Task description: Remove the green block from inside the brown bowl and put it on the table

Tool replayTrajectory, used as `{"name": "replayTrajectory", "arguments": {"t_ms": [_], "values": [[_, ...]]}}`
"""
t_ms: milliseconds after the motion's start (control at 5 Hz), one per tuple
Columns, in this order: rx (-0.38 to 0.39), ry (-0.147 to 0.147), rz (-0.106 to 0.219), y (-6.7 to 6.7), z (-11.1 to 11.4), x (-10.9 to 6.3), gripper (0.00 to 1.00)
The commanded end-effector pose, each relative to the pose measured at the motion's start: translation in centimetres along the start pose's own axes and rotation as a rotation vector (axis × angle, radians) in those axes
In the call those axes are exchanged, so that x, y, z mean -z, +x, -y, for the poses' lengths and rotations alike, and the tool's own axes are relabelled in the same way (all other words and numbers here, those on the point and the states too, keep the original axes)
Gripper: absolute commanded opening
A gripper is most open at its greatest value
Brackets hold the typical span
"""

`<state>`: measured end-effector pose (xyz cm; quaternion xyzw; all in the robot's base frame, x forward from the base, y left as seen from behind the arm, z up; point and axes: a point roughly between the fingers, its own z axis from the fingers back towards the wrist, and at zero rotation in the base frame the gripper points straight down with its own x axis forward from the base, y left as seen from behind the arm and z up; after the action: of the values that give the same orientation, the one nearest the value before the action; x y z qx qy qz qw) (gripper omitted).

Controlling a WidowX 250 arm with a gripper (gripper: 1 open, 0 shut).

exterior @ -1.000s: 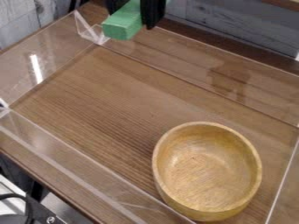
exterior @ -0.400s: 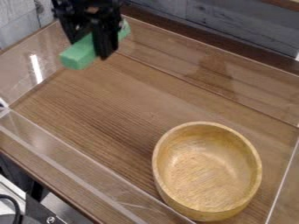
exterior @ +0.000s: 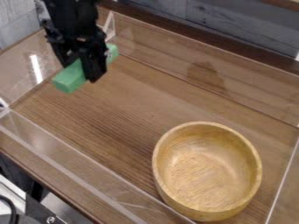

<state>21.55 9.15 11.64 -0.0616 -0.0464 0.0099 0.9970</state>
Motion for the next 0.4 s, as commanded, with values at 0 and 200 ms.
{"name": "replayTrajectory", "arguments": {"t_ms": [0,200], "values": [[-0.001,0.018,0.043,0.28,-0.25,0.23,0.00],[-0.006,0.020,0.051,0.25,-0.11,1.11,0.00]]}}
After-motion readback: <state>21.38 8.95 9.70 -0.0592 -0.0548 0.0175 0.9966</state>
